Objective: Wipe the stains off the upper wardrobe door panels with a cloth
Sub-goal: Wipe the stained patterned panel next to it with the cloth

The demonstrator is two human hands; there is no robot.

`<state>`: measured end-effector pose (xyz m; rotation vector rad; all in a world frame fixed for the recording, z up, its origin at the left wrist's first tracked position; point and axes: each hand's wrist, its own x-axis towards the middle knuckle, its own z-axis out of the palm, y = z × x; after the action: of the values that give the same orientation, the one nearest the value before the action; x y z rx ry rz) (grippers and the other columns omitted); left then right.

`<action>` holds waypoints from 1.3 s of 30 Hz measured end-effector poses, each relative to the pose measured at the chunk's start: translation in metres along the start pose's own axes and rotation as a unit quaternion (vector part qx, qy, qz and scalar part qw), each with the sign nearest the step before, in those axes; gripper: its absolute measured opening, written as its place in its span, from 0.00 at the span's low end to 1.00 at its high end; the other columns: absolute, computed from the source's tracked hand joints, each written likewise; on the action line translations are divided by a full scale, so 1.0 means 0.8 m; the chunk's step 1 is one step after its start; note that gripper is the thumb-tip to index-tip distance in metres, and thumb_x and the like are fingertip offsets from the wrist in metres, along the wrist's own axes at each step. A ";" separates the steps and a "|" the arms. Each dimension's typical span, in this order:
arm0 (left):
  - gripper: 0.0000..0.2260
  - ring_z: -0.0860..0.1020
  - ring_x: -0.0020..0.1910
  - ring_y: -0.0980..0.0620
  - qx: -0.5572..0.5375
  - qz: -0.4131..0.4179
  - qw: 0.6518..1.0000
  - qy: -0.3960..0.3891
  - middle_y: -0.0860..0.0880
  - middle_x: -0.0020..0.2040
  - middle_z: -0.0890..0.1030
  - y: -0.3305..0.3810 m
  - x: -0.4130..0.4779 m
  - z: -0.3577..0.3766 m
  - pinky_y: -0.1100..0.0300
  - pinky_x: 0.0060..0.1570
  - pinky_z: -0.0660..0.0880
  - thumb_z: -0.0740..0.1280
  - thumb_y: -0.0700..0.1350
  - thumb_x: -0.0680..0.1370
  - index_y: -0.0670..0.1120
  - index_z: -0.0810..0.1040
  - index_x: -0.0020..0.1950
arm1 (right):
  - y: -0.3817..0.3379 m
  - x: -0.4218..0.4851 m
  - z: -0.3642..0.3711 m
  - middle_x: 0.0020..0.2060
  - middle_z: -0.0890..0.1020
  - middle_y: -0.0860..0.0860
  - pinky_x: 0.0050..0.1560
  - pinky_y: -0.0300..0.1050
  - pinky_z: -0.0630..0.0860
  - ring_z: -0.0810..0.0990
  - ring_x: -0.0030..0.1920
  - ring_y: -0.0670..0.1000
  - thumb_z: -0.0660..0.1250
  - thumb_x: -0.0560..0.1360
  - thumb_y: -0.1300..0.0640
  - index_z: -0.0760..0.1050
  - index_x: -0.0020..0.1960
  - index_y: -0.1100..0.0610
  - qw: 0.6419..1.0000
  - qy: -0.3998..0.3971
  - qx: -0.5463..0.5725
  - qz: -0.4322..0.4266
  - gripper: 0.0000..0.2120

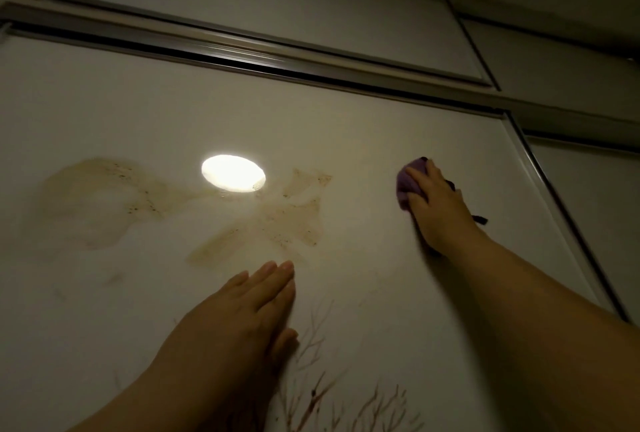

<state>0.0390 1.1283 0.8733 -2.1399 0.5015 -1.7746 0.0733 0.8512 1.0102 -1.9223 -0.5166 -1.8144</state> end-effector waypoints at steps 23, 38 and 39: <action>0.28 0.74 0.60 0.53 0.000 -0.005 1.000 0.003 0.51 0.64 0.74 -0.002 -0.001 0.005 0.53 0.55 0.69 0.40 0.59 0.79 0.49 0.74 0.64 | -0.073 -0.064 -0.007 0.73 0.60 0.44 0.68 0.43 0.61 0.62 0.67 0.43 0.61 0.75 0.59 0.70 0.63 0.37 0.977 -0.045 0.193 -0.078 0.22; 0.28 0.73 0.61 0.50 -0.003 0.017 1.000 0.015 0.48 0.65 0.73 -0.010 0.002 0.008 0.48 0.56 0.69 0.40 0.57 0.80 0.46 0.73 0.64 | -0.030 -0.077 0.034 0.73 0.61 0.50 0.71 0.39 0.50 0.57 0.72 0.50 0.51 0.72 0.57 0.66 0.70 0.55 0.996 -0.005 0.006 -0.093 0.26; 0.28 0.72 0.61 0.50 0.000 0.016 1.000 0.013 0.48 0.65 0.73 -0.013 0.002 0.008 0.48 0.57 0.68 0.41 0.57 0.80 0.46 0.72 0.65 | -0.035 -0.085 0.041 0.73 0.58 0.46 0.71 0.37 0.48 0.54 0.73 0.47 0.50 0.72 0.56 0.64 0.71 0.53 0.994 -0.023 0.002 -0.104 0.27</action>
<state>0.0464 1.1368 0.8782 -2.0987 0.5393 -1.7872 0.0802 0.8951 0.9427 -1.9748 -0.7612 -1.8949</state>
